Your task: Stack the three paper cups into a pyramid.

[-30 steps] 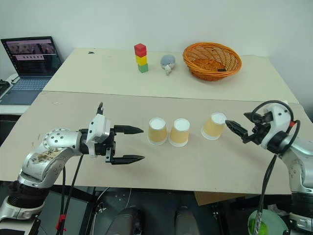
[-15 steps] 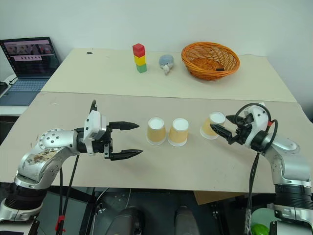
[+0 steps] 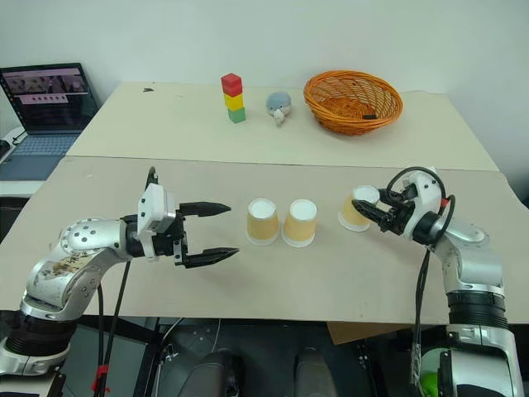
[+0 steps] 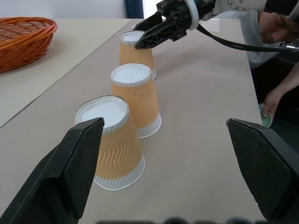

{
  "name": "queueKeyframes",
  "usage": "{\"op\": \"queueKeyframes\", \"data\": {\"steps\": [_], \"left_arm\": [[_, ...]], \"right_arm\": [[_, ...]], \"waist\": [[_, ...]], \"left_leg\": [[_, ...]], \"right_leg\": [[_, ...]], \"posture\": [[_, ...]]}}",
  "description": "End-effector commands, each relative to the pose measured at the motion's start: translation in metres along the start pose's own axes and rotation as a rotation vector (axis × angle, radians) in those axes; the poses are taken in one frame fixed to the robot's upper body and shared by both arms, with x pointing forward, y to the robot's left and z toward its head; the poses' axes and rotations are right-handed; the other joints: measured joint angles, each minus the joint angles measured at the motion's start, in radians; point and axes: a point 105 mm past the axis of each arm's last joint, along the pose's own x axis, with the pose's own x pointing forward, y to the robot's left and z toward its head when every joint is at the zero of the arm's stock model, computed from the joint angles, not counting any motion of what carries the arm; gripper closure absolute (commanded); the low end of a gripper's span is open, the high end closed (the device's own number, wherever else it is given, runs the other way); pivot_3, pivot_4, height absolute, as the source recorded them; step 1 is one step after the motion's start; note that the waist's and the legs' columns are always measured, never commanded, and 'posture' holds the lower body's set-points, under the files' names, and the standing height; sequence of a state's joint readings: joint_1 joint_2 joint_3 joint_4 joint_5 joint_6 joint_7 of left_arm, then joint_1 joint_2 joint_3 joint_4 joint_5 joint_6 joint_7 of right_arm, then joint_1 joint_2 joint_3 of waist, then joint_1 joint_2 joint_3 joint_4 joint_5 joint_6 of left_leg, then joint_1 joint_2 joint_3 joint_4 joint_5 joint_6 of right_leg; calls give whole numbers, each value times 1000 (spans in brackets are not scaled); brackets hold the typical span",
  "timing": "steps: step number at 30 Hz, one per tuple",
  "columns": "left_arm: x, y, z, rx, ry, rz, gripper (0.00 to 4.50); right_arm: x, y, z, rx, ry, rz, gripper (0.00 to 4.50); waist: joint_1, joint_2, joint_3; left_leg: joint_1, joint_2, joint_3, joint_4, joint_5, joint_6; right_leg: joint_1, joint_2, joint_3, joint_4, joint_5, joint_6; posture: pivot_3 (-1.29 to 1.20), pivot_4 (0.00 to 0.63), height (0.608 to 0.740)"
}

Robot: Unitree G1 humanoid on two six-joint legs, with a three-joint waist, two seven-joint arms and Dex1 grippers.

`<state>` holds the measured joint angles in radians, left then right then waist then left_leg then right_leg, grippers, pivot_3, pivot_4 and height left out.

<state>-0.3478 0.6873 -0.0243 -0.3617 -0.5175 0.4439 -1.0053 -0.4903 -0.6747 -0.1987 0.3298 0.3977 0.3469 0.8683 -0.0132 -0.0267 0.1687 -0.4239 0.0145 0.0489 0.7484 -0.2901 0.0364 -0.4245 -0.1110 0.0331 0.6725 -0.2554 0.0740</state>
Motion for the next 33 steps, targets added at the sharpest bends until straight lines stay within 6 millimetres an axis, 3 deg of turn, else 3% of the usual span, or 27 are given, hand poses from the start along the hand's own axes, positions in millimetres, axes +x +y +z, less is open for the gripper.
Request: {"op": "queueKeyframes", "data": {"steps": [1,5,8,10,12,15,19,23,27,33], "left_arm": [[-10,-1,4,19,2,31,17],[-23,1,-8,-14,41,75,17],[-33,1,-18,-51,63,115,17],[-36,2,-24,-61,72,138,17],[-36,0,-26,-67,71,145,17],[-32,-1,-27,-71,63,146,17],[-30,-2,-28,-69,58,146,17],[-28,1,-28,-63,53,151,17],[-25,3,-27,-62,41,148,17],[-22,4,-25,-60,32,142,17]], "right_arm": [[1,-5,22,-56,-62,-12,1739],[2,-4,41,-68,-110,2,1739],[2,4,80,-105,-195,64,1739],[0,17,108,-105,-251,155,1739],[-5,44,137,-111,-292,325,1739],[-10,72,160,-107,-312,492,1739],[-13,105,162,-110,-274,669,1739],[-3,132,138,-164,-176,773,1739],[10,139,123,-174,-134,784,1739],[23,135,125,-182,-140,788,1739]], "waist": [[0,0,0],[-2,1,0],[-5,2,1],[-4,3,2],[-3,6,4],[-1,6,4],[4,6,4],[2,6,4],[0,6,4],[0,6,4]], "left_leg": [[0,0,0,0,0,0],[0,0,0,0,0,0],[0,0,0,0,0,0],[0,0,0,0,0,0],[0,0,0,0,0,0],[-1,1,-1,-1,0,0],[-1,1,-1,-1,0,0],[-1,0,-1,-1,0,0],[-1,0,-1,-1,0,0],[-2,0,-1,-1,0,0]], "right_leg": [[0,0,0,0,0,0],[-1,0,0,0,0,0],[-1,-1,0,1,0,0],[-1,-1,0,1,0,0],[-2,-1,0,1,0,0],[-2,-1,-1,1,0,-1],[-1,-2,-2,0,0,-1],[-1,-3,-2,0,0,-1],[-2,-2,-2,1,0,-1],[-2,-2,-2,1,0,-1]], "posture": [[0,150,681],[0,150,681],[0,150,681],[0,150,681],[0,150,681],[0,150,681],[0,150,681],[0,150,681],[0,150,681],[0,150,681]]}}
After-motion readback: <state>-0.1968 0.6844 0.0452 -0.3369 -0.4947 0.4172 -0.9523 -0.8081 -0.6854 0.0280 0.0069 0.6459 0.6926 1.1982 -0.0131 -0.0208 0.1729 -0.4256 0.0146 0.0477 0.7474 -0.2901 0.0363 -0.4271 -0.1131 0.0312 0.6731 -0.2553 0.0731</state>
